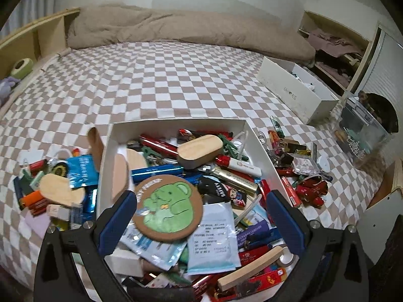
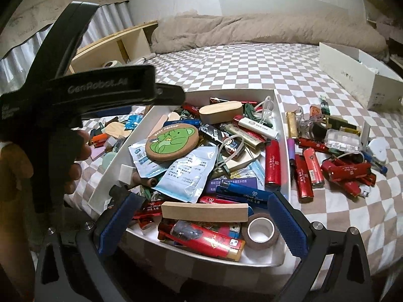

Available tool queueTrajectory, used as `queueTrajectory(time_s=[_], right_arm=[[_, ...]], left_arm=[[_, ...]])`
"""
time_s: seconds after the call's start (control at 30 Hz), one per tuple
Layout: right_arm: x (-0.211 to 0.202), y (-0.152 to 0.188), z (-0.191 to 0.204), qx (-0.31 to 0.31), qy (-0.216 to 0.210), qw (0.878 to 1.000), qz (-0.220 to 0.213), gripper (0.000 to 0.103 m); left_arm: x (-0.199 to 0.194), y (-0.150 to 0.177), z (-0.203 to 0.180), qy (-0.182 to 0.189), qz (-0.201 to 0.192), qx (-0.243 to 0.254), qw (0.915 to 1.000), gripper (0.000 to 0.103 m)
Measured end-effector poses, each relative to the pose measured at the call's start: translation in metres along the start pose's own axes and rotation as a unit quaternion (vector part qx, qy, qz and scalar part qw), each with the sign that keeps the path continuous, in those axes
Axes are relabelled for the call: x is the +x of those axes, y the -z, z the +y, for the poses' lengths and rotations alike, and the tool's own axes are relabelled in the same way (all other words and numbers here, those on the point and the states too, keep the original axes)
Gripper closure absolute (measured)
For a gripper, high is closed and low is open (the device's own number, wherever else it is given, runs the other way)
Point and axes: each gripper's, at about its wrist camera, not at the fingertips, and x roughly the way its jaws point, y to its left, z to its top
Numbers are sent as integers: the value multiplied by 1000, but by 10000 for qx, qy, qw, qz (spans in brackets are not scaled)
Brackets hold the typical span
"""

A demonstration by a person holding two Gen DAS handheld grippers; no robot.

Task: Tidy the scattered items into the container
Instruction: 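Lower the light wooden block into the tray and open the right tool, then move the right tool toward the red lighters while the left tool approaches the mint-green tape measure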

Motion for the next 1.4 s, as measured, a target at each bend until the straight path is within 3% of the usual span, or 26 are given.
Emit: queueTrajectory(time_s=[0.67,1.13,1.4], right_arm=[[-37,-4,4,7,276,9990,-364,0],[-60,-5,-10,112,708,9955,-625,0],[-69,-4,-14,130,853,9935,-742,0]], left_arm=[[-65,31,29,-508,-509,-79,9974,0],[-93,60,51,-566,-722,-331,9952,0],[-102,68,54,-778,-773,-313,9935,0]])
